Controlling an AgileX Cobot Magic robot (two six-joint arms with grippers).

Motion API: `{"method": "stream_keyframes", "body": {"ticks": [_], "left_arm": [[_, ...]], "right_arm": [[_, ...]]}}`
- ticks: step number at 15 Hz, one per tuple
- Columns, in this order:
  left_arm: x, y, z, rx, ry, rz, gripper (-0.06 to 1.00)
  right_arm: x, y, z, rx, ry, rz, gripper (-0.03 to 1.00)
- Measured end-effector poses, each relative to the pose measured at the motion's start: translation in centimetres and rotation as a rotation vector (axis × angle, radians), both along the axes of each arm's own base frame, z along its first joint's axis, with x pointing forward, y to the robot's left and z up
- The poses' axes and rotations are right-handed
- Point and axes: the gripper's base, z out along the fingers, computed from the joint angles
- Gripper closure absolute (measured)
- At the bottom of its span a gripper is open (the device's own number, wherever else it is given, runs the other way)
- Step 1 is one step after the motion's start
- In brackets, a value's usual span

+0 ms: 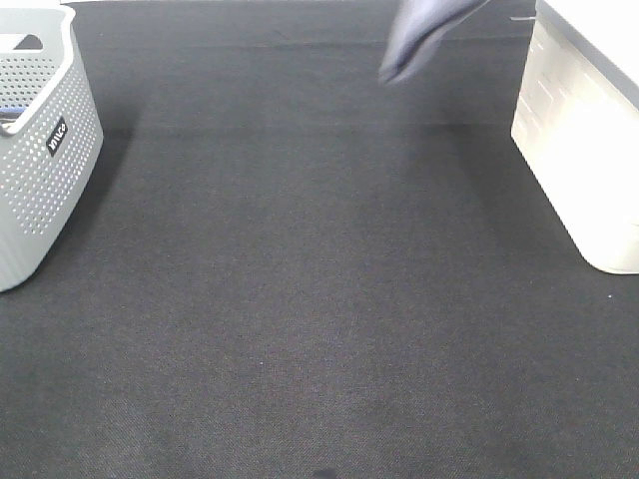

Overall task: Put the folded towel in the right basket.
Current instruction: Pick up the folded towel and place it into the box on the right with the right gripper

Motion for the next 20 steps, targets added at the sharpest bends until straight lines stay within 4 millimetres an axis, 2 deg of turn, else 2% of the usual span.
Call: {"method": "stream_keyframes", "body": {"ticks": [1, 4, 5, 7, 9, 10, 13, 15, 16, 17, 18, 20], "left_arm": [[0.0, 0.0, 0.0, 0.000, 0.000, 0.000, -0.03], [0.0, 0.0, 0.0, 0.000, 0.000, 0.000, -0.03], [0.0, 0.0, 0.0, 0.000, 0.000, 0.000, -0.03], [0.0, 0.0, 0.0, 0.000, 0.000, 0.000, -0.03], [0.0, 0.0, 0.0, 0.000, 0.000, 0.000, -0.03], [0.0, 0.0, 0.0, 0.000, 0.000, 0.000, -0.03], [0.0, 0.0, 0.0, 0.000, 0.000, 0.000, -0.03], [0.0, 0.0, 0.0, 0.000, 0.000, 0.000, -0.03], [0.0, 0.0, 0.0, 0.000, 0.000, 0.000, -0.03], [0.0, 0.0, 0.0, 0.000, 0.000, 0.000, -0.03], [0.0, 0.0, 0.0, 0.000, 0.000, 0.000, -0.03], [0.0, 0.0, 0.0, 0.000, 0.000, 0.000, -0.03]], "right_arm": [[0.0, 0.0, 0.0, 0.000, 0.000, 0.000, 0.91], [-1.5, -5.8, 3.9, 0.007, -0.085, -0.129, 0.91], [-2.1, -8.7, 5.0, 0.011, -0.109, -0.198, 0.91], [-2.2, -12.3, 5.3, 0.022, -0.111, -0.298, 0.91], [-1.9, -15.4, 4.6, 0.036, -0.087, -0.395, 0.91], [-1.5, -16.3, 3.9, 0.040, -0.070, -0.419, 0.91], [0.3, -17.8, 0.9, 0.038, -0.003, -0.449, 0.91], [1.2, -18.0, -1.3, 0.036, 0.062, -0.456, 0.88], [1.3, -18.1, -2.6, 0.035, 0.106, -0.460, 0.83], [1.5, -18.1, -3.9, 0.039, 0.154, -0.473, 0.71], [1.5, -18.2, -4.8, 0.032, 0.184, -0.477, 0.56], [1.5, -18.3, -5.4, 0.023, 0.204, -0.480, 0.32]]}}
